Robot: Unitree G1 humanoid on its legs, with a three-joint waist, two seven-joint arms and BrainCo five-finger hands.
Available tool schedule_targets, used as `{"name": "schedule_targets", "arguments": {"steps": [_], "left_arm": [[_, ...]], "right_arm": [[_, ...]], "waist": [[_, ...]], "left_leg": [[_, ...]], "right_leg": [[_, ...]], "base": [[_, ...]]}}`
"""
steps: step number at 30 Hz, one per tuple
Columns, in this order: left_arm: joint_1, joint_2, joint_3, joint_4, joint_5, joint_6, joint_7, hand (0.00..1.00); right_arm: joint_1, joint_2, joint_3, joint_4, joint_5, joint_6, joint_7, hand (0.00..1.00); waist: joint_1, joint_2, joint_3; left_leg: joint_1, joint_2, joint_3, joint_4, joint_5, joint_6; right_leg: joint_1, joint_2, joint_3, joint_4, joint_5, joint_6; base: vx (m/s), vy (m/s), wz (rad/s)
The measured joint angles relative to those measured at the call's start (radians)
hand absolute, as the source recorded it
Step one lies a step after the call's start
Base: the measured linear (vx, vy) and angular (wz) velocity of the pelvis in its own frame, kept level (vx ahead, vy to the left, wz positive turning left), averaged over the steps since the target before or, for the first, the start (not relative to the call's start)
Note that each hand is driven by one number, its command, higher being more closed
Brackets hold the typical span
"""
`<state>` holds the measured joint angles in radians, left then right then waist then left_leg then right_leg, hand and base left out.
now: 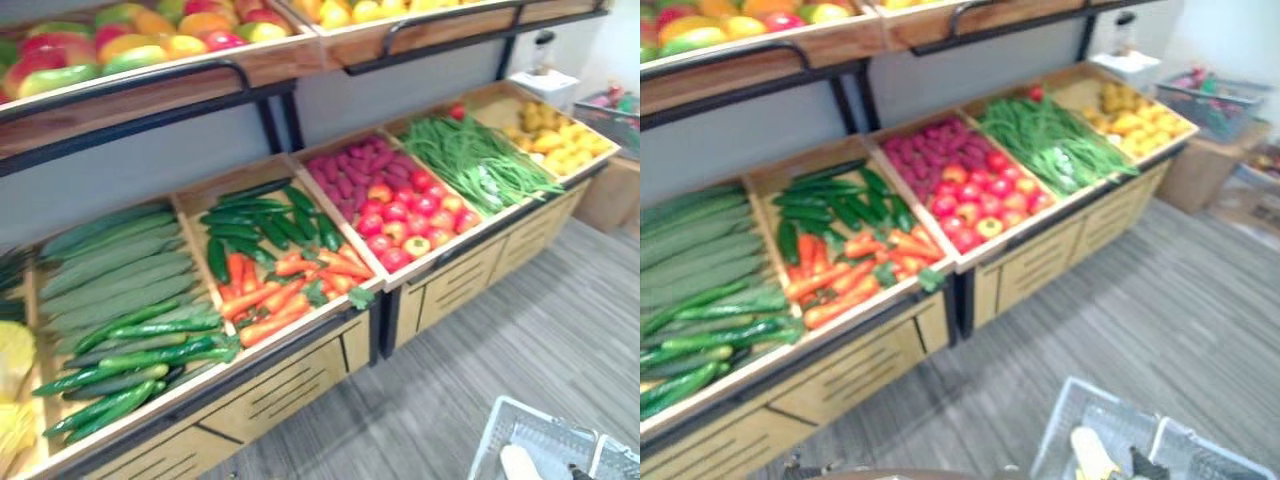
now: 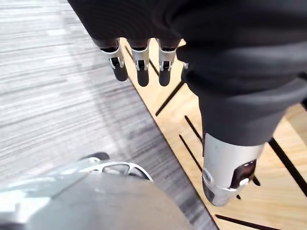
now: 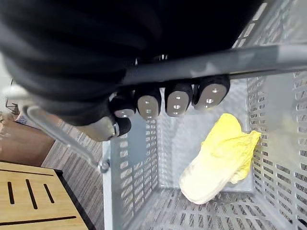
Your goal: Pick vegetable in the basket
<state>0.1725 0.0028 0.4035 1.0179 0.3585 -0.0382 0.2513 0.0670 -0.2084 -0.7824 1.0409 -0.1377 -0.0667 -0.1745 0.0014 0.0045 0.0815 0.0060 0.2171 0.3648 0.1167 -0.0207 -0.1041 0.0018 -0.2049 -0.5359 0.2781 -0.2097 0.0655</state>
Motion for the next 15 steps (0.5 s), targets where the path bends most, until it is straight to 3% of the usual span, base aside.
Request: {"name": "schedule_targets", "arguments": {"steps": [1, 3, 8, 11, 13, 15], "left_arm": [[0.01, -0.001, -0.005, 0.002, 0.0, 0.004, 0.0, 0.0], [0.012, -0.001, -0.001, 0.014, 0.0, 0.006, 0.0, 0.0], [0.003, -0.009, 0.038, 0.015, 0.007, 0.008, -0.001, 0.0], [-0.001, -0.009, 0.057, 0.015, 0.008, 0.019, -0.004, 0.0], [-0.004, -0.004, 0.048, 0.028, 0.008, 0.02, -0.015, 0.0], [-0.013, 0.02, 0.004, 0.049, 0.008, 0.02, -0.019, 0.0]], "right_arm": [[-0.008, -0.007, -0.008, 0.008, -0.001, 0.002, 0.0, 1.0], [-0.019, -0.002, -0.015, 0.005, -0.002, 0.003, 0.001, 1.0], [-0.024, 0.045, 0.058, -0.06, -0.004, 0.003, -0.017, 1.0], [-0.023, 0.092, 0.095, -0.114, -0.012, 0.002, -0.015, 1.0], [-0.006, 0.107, 0.123, -0.13, -0.013, 0.001, -0.011, 1.0], [-0.007, 0.119, 0.138, -0.13, -0.007, -0.005, -0.008, 1.0]], "waist": [[0.003, 0.002, 0.001], [0.009, -0.002, 0.009], [0.032, -0.01, 0.037], [0.044, -0.015, 0.037], [0.042, -0.024, 0.037], [0.03, -0.028, 0.038]], "left_leg": [[0.004, -0.047, -0.054, -0.075, 0.002, 0.002], [0.003, -0.077, -0.082, -0.116, 0.007, 0.006], [-0.01, -0.092, -0.046, -0.064, -0.029, 0.036], [0.004, -0.098, -0.01, -0.015, -0.099, 0.041], [0.051, -0.125, 0.014, -0.006, -0.14, 0.04], [0.082, -0.136, 0.007, -0.012, -0.152, 0.039]], "right_leg": [[-0.004, 0.003, -0.009, -0.014, 0.01, 0.003], [-0.011, 0.005, -0.008, -0.021, 0.018, 0.009], [-0.014, -0.003, 0.036, -0.05, 0.056, 0.029], [-0.017, -0.028, 0.082, -0.027, 0.043, 0.041], [-0.048, -0.078, 0.134, 0.115, 0.005, 0.064], [-0.148, -0.113, 0.247, 0.35, 0.041, 0.056]], "base": [[-0.02, 0.048, 0.25], [-0.02, 0.113, 0.1], [0.02, 0.095, -0.16], [0.05, 0.124, -0.43], [0.09, 0.092, -0.27], [0.13, 0.084, 0.02]]}}
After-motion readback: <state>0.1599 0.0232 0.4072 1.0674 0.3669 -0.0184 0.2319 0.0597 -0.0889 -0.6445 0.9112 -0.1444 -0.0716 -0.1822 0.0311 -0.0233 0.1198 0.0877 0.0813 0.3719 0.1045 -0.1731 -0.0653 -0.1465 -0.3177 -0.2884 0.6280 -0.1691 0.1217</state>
